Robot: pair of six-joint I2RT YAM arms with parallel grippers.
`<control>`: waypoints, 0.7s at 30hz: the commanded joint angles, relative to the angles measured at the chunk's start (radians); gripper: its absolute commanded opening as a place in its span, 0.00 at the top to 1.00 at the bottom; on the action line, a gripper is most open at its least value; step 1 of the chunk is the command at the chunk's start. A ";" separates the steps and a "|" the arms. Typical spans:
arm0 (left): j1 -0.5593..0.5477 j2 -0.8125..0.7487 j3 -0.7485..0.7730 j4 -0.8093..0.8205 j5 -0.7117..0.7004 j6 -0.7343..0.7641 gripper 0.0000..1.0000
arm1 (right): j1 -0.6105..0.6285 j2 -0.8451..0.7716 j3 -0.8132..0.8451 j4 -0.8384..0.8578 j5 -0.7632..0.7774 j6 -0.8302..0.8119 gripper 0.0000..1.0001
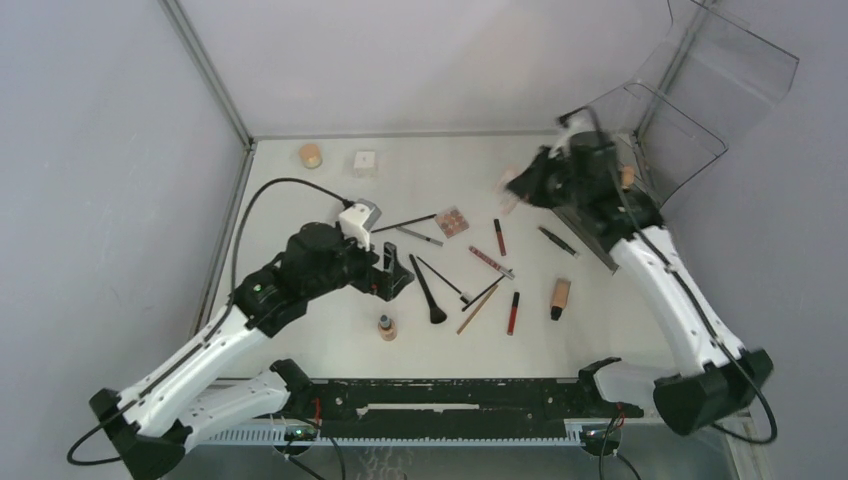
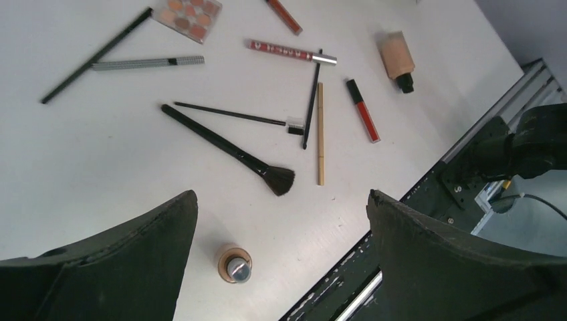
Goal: Organize the makeup
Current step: Place the makeup in the storage box.
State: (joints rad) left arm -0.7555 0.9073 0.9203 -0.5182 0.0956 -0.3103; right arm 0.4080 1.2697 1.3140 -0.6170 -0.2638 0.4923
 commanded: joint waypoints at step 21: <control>-0.001 -0.195 -0.017 -0.101 -0.229 -0.076 0.00 | -0.320 0.293 0.266 0.099 1.132 -0.408 0.13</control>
State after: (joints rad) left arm -0.7555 0.7334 0.9154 -0.6270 -0.1036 -0.3679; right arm 0.0616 1.6039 1.4685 -0.5053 0.8036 0.0612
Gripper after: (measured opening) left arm 0.998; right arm 0.856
